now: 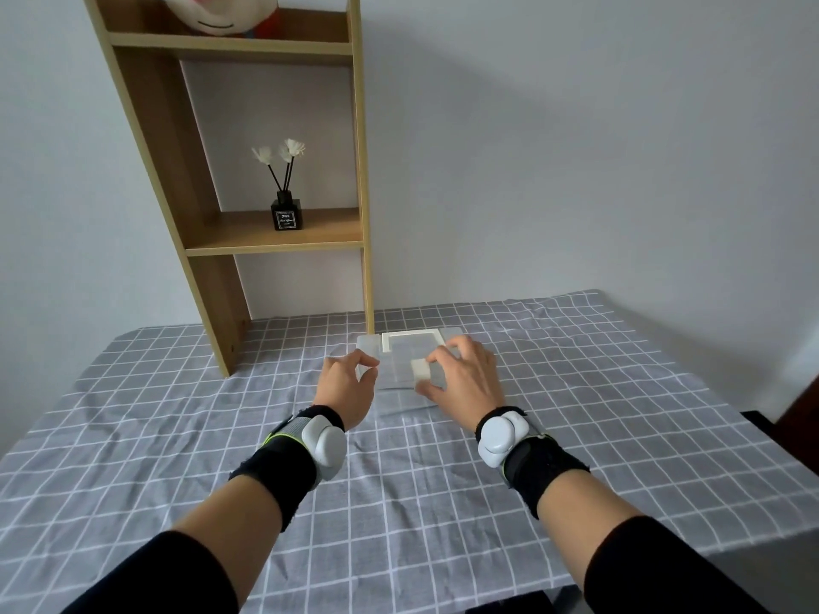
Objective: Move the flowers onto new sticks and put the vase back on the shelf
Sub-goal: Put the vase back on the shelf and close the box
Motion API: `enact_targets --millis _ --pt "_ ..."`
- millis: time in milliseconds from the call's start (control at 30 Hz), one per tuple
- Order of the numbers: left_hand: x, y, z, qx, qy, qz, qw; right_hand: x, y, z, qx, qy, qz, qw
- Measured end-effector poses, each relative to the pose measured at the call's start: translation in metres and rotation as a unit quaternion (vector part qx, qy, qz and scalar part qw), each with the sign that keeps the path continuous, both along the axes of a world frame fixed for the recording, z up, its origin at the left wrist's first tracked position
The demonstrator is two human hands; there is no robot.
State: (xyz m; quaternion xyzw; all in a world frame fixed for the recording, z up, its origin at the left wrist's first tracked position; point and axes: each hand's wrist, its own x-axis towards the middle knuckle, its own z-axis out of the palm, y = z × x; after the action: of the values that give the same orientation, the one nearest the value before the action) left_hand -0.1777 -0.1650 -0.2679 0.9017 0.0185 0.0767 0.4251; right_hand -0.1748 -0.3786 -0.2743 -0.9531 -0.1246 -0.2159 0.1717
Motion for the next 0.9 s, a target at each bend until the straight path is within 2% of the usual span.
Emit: enact_targets --millis 100,167,367,533,700,900 --pt "0.000 -0.006 -0.002 0.001 0.014 -0.002 1.000 -0.003 0.000 -0.007 0.073 0.114 -0.028 0.990" --pt "0.005 -0.013 -0.004 0.002 0.016 0.003 1.000 0.000 -0.002 -0.013 0.112 0.154 -0.019 0.982" --pt "0.024 -0.039 0.006 -0.002 -0.012 -0.023 1.000 0.023 -0.027 -0.003 0.173 0.104 -0.053 0.978" --pt "0.071 -0.063 0.011 -0.003 -0.015 -0.048 0.999 0.071 -0.055 0.003 0.172 0.098 -0.060 0.978" --pt "0.152 -0.083 0.006 0.017 0.002 -0.046 0.999 0.159 -0.073 0.000 0.163 0.108 -0.065 0.979" --pt "0.197 -0.085 0.003 0.044 -0.001 -0.045 0.998 0.210 -0.071 -0.007 0.168 0.125 -0.044 0.977"
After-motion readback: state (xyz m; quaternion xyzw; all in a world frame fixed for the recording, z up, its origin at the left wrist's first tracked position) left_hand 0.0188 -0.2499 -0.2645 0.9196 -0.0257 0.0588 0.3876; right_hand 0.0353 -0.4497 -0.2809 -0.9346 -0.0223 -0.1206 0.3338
